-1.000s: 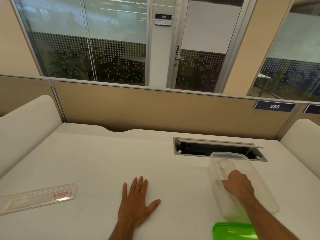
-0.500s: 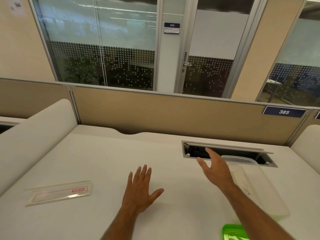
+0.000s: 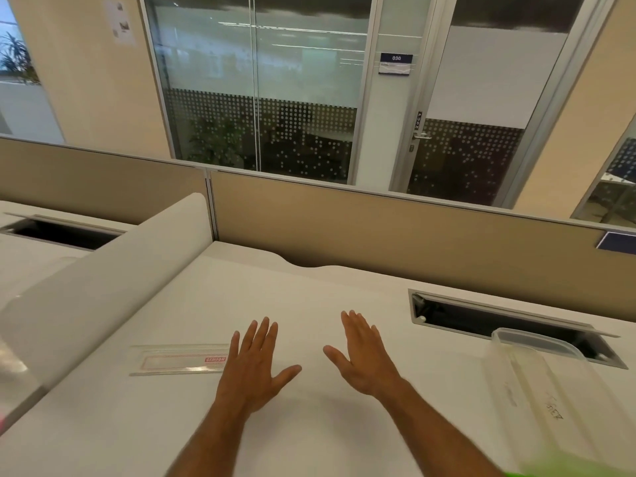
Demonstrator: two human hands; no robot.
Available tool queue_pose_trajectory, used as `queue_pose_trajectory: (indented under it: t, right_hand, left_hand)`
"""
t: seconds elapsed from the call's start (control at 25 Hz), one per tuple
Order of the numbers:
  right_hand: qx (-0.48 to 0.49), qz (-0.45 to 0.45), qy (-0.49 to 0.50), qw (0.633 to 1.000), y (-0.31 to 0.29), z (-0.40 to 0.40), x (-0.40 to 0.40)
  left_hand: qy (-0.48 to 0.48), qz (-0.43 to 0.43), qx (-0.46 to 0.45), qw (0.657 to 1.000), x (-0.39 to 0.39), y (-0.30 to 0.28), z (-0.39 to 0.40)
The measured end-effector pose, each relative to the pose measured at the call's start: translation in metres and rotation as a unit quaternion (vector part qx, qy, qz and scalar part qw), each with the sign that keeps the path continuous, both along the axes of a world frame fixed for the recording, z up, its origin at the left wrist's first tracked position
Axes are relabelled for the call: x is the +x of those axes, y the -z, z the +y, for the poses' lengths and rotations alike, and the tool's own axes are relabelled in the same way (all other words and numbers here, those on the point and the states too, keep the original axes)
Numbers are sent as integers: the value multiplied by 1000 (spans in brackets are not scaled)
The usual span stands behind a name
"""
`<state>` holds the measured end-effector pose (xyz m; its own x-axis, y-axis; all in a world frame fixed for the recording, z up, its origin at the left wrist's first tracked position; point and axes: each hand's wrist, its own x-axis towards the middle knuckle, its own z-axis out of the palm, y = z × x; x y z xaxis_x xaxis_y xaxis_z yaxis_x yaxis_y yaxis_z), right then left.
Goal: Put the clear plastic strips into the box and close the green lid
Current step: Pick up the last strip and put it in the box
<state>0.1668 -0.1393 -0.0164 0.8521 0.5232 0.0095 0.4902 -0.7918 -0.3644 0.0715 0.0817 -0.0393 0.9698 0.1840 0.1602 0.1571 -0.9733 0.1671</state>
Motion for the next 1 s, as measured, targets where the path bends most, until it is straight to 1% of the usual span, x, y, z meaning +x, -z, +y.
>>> queue_pose_trajectory:
  t: [0.16,0.28,0.48,0.6,0.72,0.8,0.88,0.96,1.0]
  right_hand:
    - [-11,14,-51,999,-2,59,-12]
    - [-17,20,-87,996,-4,99,-19]
    - [-28,28,-146,988,-2,154,-24]
    - [-35,30,-172,984,1,178,-22]
    - [-40,48,-172,983,6,195,-21]
    - [-59,26,-173,983,10,202,-21]
    - [-71,-13,-171,983,14,206,-20]
    - [-76,-31,-167,982,14,206,-19]
    - [-81,-35,-167,982,14,205,-19]
  left_hand:
    - [-34,7,21,999,-17,-5,48]
    - [-53,9,17,998,-27,-7,88]
    - [-95,55,34,993,-39,-5,152]
    - [-114,69,16,991,-43,0,177]
    - [-131,76,-2,988,-47,5,190]
    - [-140,65,-13,988,-48,9,194]
    - [-142,36,-18,989,-47,10,194]
    - [-144,7,-21,989,-45,8,192]
    - [-143,9,-13,990,-44,6,191]
